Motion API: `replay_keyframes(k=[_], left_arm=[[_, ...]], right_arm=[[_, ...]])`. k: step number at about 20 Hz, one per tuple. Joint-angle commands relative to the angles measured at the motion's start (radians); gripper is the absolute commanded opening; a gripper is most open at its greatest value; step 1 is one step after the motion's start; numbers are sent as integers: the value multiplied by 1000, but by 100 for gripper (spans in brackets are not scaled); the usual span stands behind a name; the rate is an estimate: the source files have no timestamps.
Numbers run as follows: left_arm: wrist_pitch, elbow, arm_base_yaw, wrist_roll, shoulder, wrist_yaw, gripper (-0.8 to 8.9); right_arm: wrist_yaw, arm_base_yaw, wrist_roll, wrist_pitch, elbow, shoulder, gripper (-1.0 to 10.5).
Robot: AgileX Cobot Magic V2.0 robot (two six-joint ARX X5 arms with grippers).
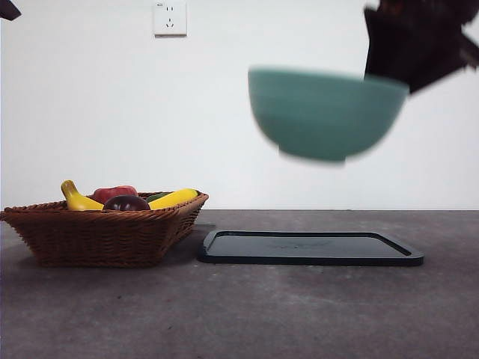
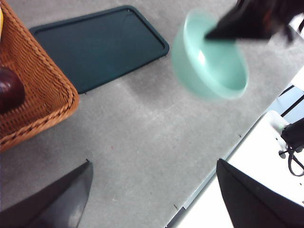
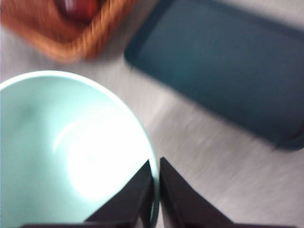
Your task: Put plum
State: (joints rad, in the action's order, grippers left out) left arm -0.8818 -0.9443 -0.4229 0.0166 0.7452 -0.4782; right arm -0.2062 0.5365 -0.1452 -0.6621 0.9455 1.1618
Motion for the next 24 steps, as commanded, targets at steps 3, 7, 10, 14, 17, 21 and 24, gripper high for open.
replay_keyframes(k=[3, 7, 10, 14, 17, 21, 24], left_arm=[[7, -12, -4, -1, 5, -6, 405], [7, -12, -4, -1, 5, -6, 405], [7, -12, -4, -1, 5, -6, 405], [6, -12, -4, -1, 5, -6, 405], [7, -12, -4, -2, 5, -6, 405], [7, -12, -4, -1, 5, -6, 405], [7, -12, -4, -2, 5, -6, 405]], right_arm=[[2, 53, -74, 174, -145, 25, 4], [31, 72, -83, 220, -196, 92, 4], [34, 77, -83, 250, -196, 166, 4], [48, 83, -83, 272, -196, 236, 4], [51, 83, -83, 271, -196, 237, 4], [50, 86, -89, 269, -196, 237, 91], [51, 86, -114, 268, -195, 233, 262]])
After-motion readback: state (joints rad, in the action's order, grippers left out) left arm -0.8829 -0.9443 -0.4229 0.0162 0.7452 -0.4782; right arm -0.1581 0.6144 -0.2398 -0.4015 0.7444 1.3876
